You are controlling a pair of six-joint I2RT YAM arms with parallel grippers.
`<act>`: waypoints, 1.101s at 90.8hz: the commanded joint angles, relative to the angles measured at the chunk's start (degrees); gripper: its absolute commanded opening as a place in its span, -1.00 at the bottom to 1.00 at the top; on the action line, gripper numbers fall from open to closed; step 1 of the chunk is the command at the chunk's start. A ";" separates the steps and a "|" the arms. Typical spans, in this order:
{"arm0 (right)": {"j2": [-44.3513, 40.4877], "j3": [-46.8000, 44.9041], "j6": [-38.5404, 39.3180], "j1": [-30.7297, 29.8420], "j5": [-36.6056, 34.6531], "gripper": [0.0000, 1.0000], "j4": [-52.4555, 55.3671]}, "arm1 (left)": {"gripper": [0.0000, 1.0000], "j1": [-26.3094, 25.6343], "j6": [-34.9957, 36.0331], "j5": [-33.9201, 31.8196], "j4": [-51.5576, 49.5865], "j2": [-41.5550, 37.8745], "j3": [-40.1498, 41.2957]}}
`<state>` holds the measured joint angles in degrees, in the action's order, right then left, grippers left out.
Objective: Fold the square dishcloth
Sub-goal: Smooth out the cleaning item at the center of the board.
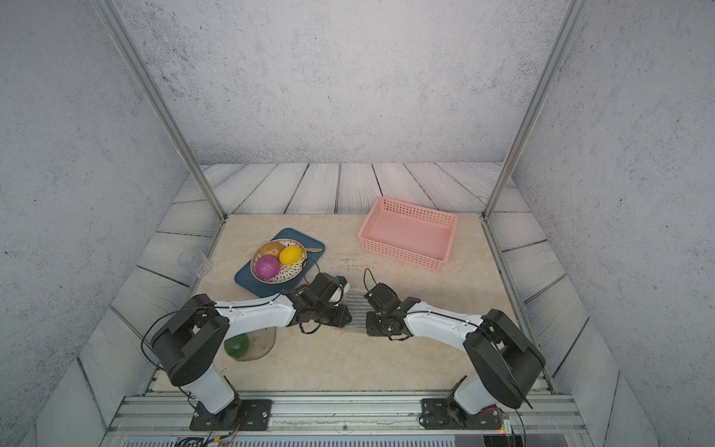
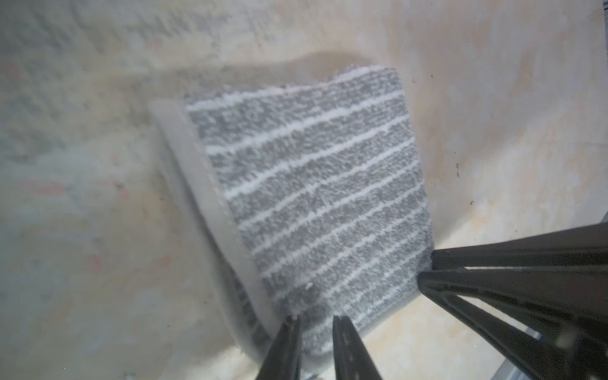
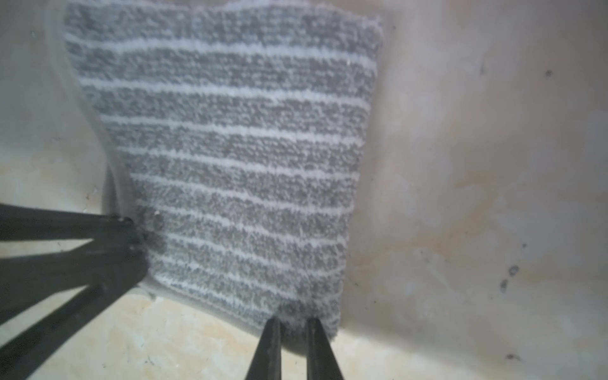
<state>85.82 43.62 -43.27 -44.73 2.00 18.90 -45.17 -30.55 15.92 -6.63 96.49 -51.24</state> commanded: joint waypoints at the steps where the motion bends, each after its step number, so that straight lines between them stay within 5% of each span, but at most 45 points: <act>1: 1.09 -0.98 -0.72 -0.10 0.46 -0.72 -0.43 | -0.50 1.10 2.15 -2.20 0.24 0.97 0.29; 35: 0.24 -1.16 -0.34 -0.12 -0.02 -0.72 0.07 | -0.56 2.28 2.23 -1.88 1.14 1.32 1.76; 68: -7.82 4.90 2.67 0.04 -8.66 -0.57 6.63 | -0.28 2.70 3.02 -3.59 -5.36 -8.49 -2.26; 100: -2.86 12.84 6.40 2.28 -13.46 -0.56 6.49 | -0.45 5.82 3.63 1.71 -3.51 -0.90 -7.64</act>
<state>80.53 54.81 -38.79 -43.29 -8.93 24.93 -40.10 -27.94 14.90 -10.07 92.27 -57.01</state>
